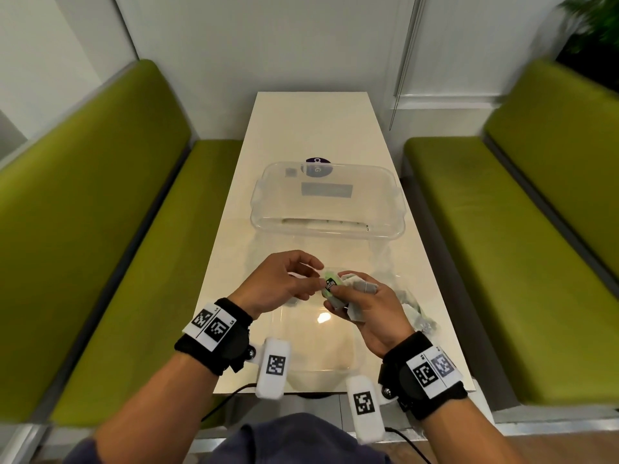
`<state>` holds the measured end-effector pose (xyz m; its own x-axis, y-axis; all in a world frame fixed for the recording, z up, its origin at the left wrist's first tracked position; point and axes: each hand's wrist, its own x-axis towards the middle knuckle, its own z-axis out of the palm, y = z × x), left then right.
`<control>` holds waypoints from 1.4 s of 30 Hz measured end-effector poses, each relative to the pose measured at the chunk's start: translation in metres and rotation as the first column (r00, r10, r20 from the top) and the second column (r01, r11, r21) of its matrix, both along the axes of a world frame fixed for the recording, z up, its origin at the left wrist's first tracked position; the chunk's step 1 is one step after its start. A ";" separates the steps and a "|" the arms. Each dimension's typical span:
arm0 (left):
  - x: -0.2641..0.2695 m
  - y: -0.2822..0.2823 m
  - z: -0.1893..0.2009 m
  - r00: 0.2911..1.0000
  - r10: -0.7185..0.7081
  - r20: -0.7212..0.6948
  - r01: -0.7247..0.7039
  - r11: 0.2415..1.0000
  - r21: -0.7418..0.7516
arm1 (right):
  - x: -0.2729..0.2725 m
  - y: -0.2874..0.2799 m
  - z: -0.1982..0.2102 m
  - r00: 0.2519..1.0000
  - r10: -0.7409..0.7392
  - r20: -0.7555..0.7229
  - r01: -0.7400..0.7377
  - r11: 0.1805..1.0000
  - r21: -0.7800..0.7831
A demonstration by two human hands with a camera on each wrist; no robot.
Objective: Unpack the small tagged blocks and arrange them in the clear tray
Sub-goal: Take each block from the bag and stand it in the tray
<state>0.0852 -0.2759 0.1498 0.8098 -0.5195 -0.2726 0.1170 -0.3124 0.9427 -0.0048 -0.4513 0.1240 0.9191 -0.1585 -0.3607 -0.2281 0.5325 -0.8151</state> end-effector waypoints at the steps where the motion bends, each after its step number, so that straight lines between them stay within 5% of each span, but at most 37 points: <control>1: 0.002 0.002 0.001 0.999 -0.041 0.013 0.040 0.999 0.020 | 0.000 0.001 -0.001 1.000 0.000 0.000 0.000 1.000 -0.015; 6: 0.013 0.005 0.008 0.980 -0.178 0.089 0.162 0.973 0.164 | 0.005 0.005 -0.004 1.000 -0.010 -0.015 0.008 0.994 -0.106; 14: 0.039 0.002 0.002 0.962 -0.181 0.205 0.088 0.914 0.396 | 0.008 -0.003 -0.019 0.991 -0.029 -0.134 0.016 0.995 -0.097; 21: 0.071 -0.002 -0.037 0.901 -0.347 0.260 0.044 0.669 0.742 | -0.008 -0.026 -0.028 0.976 -0.069 -0.207 0.082 0.995 0.056; 28: 0.073 -0.021 -0.074 0.790 -0.559 0.251 0.025 0.439 0.898 | -0.015 -0.032 -0.027 0.971 -0.059 -0.233 0.077 0.994 0.071; 36: 0.074 -0.026 -0.090 0.712 -0.670 0.209 -0.028 0.271 0.962 | -0.016 -0.037 -0.024 0.969 -0.040 -0.243 0.059 0.995 0.075; 42: 0.075 -0.024 -0.092 0.676 -0.706 0.210 -0.070 0.223 0.972 | -0.013 -0.036 -0.021 0.964 -0.017 -0.265 0.041 0.995 0.086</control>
